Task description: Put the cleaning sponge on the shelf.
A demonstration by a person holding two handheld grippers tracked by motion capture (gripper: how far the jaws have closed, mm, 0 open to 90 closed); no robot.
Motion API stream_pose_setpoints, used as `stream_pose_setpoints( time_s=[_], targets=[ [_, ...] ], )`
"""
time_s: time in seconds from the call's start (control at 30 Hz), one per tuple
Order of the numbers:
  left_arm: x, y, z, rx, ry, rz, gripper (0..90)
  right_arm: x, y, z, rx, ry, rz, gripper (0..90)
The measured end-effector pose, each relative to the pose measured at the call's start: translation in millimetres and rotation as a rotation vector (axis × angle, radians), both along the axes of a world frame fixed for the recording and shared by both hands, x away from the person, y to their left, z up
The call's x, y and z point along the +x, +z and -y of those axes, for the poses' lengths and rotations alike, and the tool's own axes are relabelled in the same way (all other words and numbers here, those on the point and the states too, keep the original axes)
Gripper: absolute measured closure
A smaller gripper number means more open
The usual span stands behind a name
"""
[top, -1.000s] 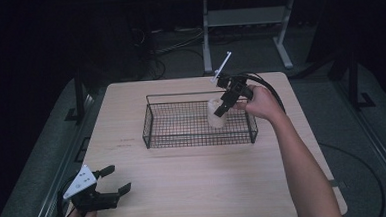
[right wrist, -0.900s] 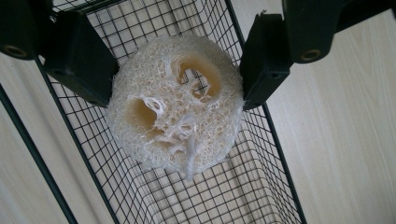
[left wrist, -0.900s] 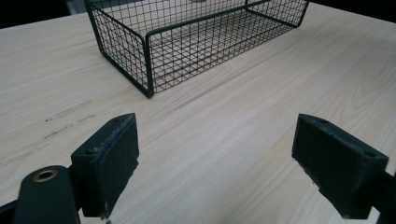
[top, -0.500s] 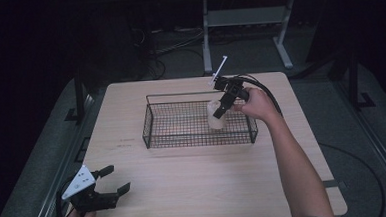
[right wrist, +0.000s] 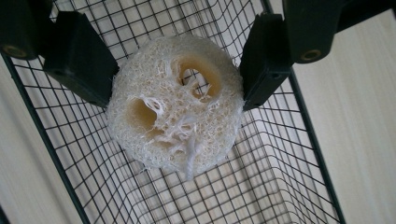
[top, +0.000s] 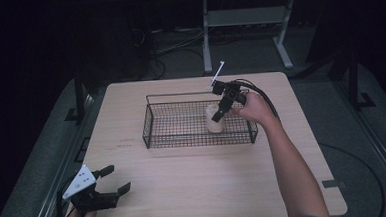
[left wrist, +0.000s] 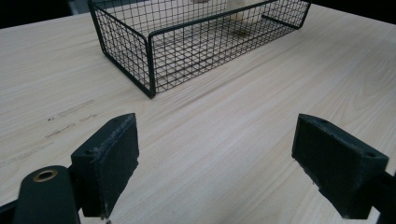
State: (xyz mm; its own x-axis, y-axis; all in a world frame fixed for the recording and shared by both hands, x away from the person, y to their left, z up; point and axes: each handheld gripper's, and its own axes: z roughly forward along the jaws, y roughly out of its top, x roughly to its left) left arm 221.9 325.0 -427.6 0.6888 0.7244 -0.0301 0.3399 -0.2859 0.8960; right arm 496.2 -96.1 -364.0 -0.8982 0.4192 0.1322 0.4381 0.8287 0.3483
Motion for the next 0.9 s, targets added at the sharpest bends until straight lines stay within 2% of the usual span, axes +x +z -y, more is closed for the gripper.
stream_pose_setpoints(
  time_s=[0.07, 0.37, 0.47, 0.6, 0.9],
  targets=[
    [0.1, 0.0, 0.1, -0.002, 0.001, 0.000, 14.1, -0.2, -3.1, 1.3, 0.009, -0.006, -0.005, 29.0],
    [0.2, 0.1, 1.3, 0.005, -0.003, 0.001, 14.1, -2.8, -9.0, 0.3, -0.018, 0.003, 0.007, 28.9],
    [0.4, -0.1, 2.1, 0.005, -0.007, 0.001, 14.1, -4.6, -12.2, 2.8, 0.002, -0.010, 0.007, 28.9],
    [-0.4, 0.1, 2.0, 0.009, -0.011, 0.003, 14.1, -6.8, -17.9, 4.3, -0.017, -0.006, 0.006, 28.6],
    [-1.2, 0.3, 0.6, 0.006, -0.005, 0.004, 14.1, -6.8, -26.5, 4.7, -0.001, -0.015, 0.000, 27.5]
  ],
)
